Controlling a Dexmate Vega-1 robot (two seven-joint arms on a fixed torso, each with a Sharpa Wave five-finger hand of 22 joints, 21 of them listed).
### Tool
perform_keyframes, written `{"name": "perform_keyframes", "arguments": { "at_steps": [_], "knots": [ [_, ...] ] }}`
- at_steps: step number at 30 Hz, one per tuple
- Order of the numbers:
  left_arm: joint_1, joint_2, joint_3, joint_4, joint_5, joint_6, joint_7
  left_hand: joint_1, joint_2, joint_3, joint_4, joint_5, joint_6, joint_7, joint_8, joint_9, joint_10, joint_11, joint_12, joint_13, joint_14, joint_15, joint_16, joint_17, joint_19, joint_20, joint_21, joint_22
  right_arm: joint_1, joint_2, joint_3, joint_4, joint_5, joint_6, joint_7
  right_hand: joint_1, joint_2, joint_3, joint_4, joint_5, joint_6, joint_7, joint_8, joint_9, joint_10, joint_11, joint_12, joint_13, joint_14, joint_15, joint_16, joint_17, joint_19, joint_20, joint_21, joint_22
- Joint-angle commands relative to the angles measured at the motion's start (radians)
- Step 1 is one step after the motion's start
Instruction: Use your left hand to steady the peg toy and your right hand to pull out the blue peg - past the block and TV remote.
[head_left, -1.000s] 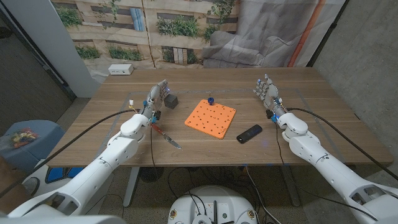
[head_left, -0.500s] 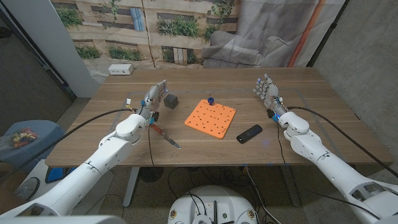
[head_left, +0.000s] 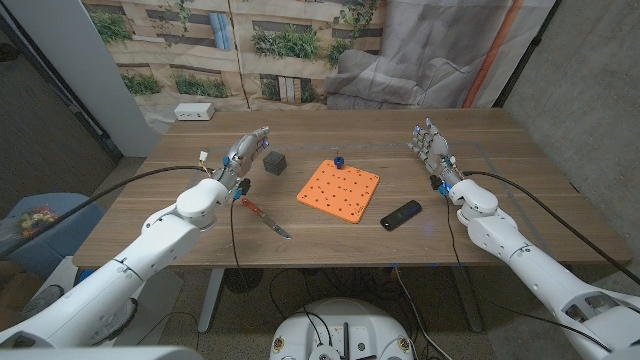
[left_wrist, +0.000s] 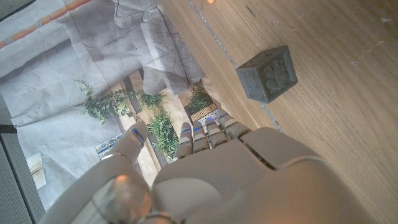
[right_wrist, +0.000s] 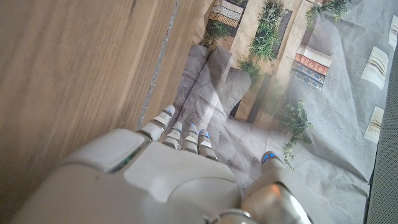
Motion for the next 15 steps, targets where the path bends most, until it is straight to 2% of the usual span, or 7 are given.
{"name": "perform_keyframes", "arguments": {
  "at_steps": [1,5,8,11,15],
  "knots": [
    [0.026,0.101,-0.017,-0.094,0.095,0.048,0.007,0.015,0.06,0.006,-0.009,0.005,0.023,-0.001,0.005,0.004,0.023,-0.001,0.007,0.003,0.021,-0.005,0.01,0.002,0.022,-0.051,0.006,0.004,0.024,0.019,-0.002,0.05,-0.005,0.029,0.012,-0.001,0.003,0.007,0.001,0.007,0.01,-0.004,0.009,0.005,0.007,0.001,0.005,0.003,0.002,0.002,0.006,0.0,0.003,-0.007,0.008,0.002],
    [0.014,0.147,-0.003,-0.127,0.148,0.084,-0.019,0.017,0.062,0.008,-0.009,0.005,0.028,-0.005,0.005,0.004,0.025,-0.002,0.006,0.003,0.023,-0.009,0.009,0.002,0.024,-0.053,0.005,0.004,0.042,0.03,-0.003,0.085,-0.003,0.045,0.03,-0.001,0.002,0.007,0.001,0.007,0.01,-0.005,0.008,0.005,0.006,0.0,0.005,0.002,-0.001,0.002,0.006,-0.001,0.003,-0.005,0.008,0.002],
    [0.004,0.16,0.012,-0.135,0.183,0.083,-0.036,0.018,0.064,0.01,-0.007,0.005,0.033,-0.01,0.004,0.004,0.029,-0.009,0.006,0.004,0.025,-0.015,0.009,0.003,0.026,-0.055,0.004,0.004,0.052,0.035,-0.003,0.104,-0.005,0.059,0.038,-0.001,0.002,0.006,0.001,0.008,0.01,-0.005,0.008,0.005,0.006,-0.002,0.005,0.002,-0.001,-0.001,0.006,-0.003,0.003,-0.004,0.008,0.002],
    [0.001,0.178,0.026,-0.153,0.238,0.09,-0.036,0.018,0.064,0.01,-0.006,0.004,0.038,-0.016,0.004,0.004,0.034,-0.012,0.006,0.004,0.028,-0.018,0.009,0.004,0.029,-0.06,0.004,0.004,0.055,0.034,-0.001,0.103,-0.004,0.061,0.039,0.0,0.002,0.006,0.001,0.008,0.011,-0.005,0.009,0.005,0.009,-0.007,0.006,0.002,-0.001,-0.003,0.006,-0.004,0.003,-0.005,0.008,0.002],
    [-0.017,0.228,0.05,-0.197,0.32,0.146,-0.063,0.018,0.064,0.01,-0.004,0.003,0.038,-0.021,0.001,0.004,0.033,-0.018,0.003,0.004,0.028,-0.024,0.008,0.005,0.03,-0.065,0.002,0.004,0.056,0.029,-0.001,0.098,-0.007,0.054,0.035,0.0,0.002,0.006,0.001,0.008,0.012,-0.006,0.009,0.005,0.008,-0.008,0.006,0.002,-0.002,-0.004,0.006,-0.007,0.0,-0.006,0.007,0.002]
  ]
}}
